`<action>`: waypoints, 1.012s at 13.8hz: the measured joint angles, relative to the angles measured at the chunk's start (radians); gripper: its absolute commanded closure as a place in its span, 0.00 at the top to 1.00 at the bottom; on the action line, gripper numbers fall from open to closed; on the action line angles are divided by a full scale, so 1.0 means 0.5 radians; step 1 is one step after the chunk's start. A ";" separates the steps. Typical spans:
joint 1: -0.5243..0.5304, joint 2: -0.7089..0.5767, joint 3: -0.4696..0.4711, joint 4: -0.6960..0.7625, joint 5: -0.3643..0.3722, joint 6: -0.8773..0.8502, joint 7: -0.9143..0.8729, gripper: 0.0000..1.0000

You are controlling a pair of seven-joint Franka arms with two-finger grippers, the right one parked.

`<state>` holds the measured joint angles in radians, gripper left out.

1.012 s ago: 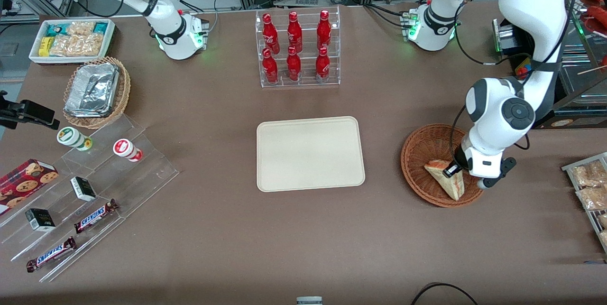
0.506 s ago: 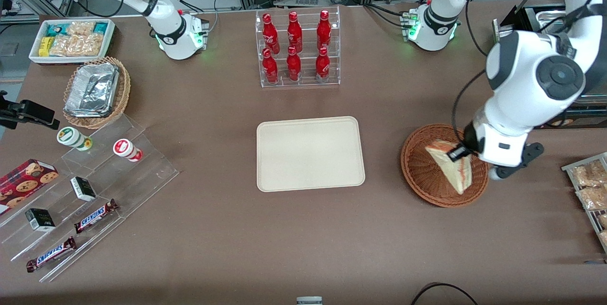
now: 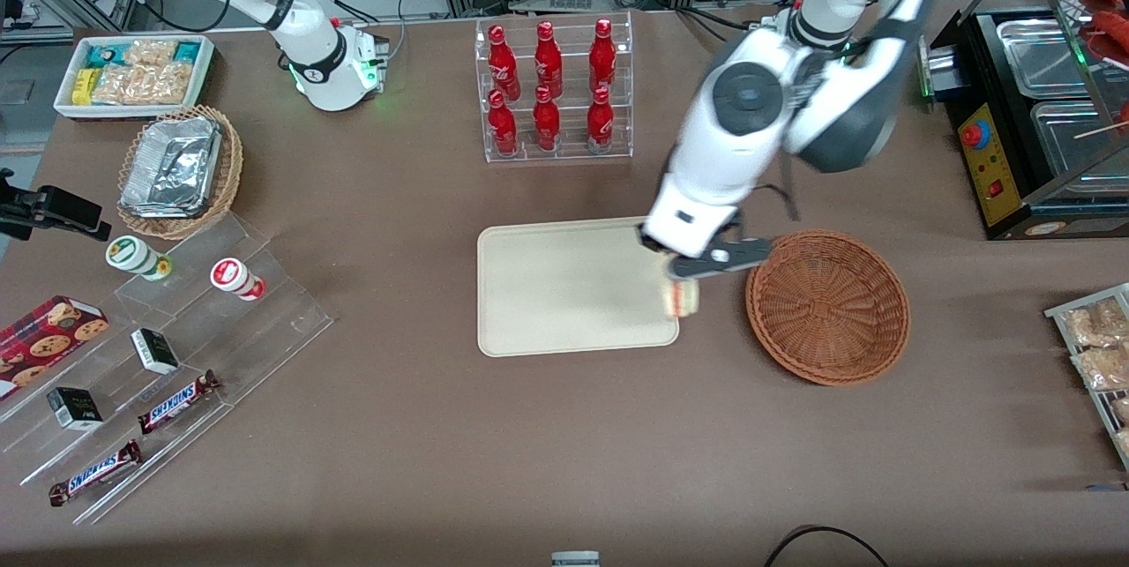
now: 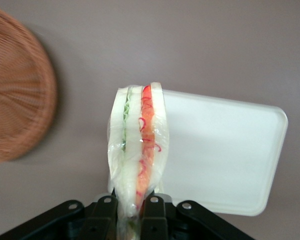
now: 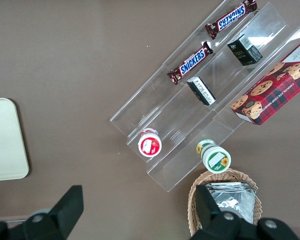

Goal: Place sandwich from basket to tray
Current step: 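Lift the sandwich and carry it with the left gripper over the cream tray, then lower the sandwich onto the tray and open the left gripper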

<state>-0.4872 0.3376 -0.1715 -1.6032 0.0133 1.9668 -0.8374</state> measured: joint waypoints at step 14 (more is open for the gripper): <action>-0.450 0.831 0.012 0.314 0.443 0.481 -0.413 0.00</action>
<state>-0.7122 0.7530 -0.1655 -1.4461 0.2348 2.2074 -1.0441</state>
